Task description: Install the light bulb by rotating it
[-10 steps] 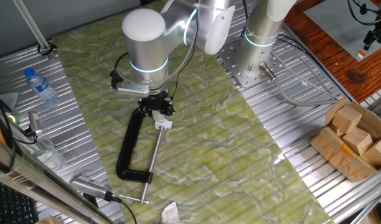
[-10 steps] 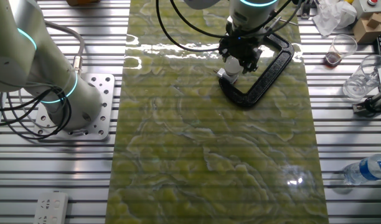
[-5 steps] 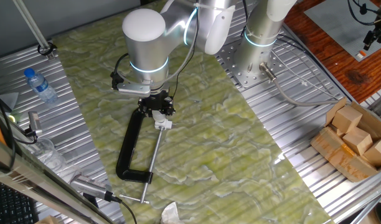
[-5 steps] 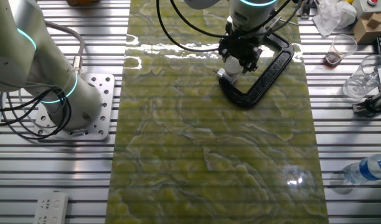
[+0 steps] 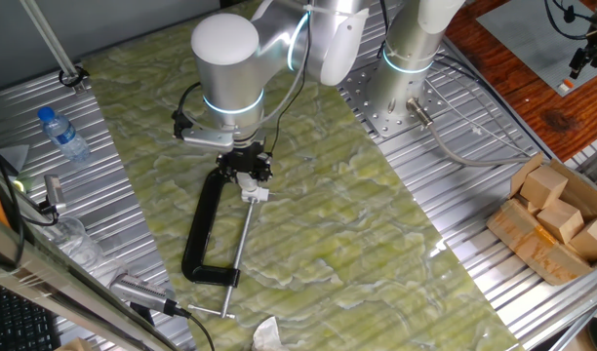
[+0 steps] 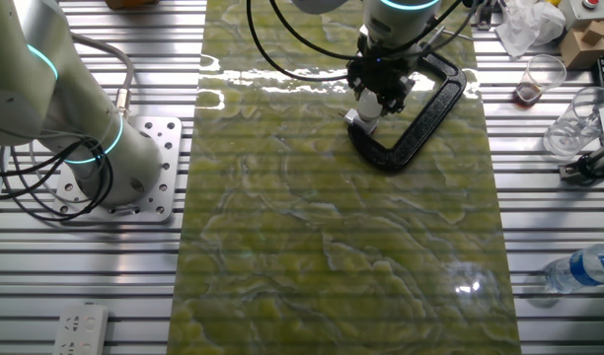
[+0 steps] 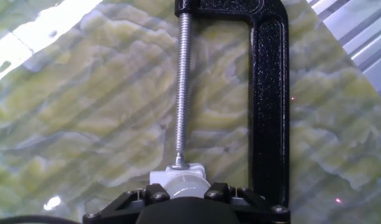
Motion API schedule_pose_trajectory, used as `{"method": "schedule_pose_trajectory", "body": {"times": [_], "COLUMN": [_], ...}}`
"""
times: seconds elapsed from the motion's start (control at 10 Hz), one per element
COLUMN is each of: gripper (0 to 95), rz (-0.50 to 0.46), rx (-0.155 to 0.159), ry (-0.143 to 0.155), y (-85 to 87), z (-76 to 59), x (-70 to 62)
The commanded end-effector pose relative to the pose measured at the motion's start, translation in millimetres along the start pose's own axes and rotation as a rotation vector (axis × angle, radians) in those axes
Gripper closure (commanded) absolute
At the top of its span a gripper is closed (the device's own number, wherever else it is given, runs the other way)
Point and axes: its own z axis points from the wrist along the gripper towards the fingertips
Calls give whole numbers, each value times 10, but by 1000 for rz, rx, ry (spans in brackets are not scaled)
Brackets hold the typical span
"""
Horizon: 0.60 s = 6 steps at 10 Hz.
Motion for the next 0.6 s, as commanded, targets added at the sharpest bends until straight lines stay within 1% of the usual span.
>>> {"method": "schedule_pose_trajectory", "body": {"times": [0.1,0.3,0.5,0.6], "gripper": [950,950,950,950], "rz": [76,190,397,435], "rx": [17,11,6,8], "ry": [18,28,25,25], "y": [-6,-6,-6,-6], "z": [9,9,9,9], "x": [-1,-1,-1,-1]}}
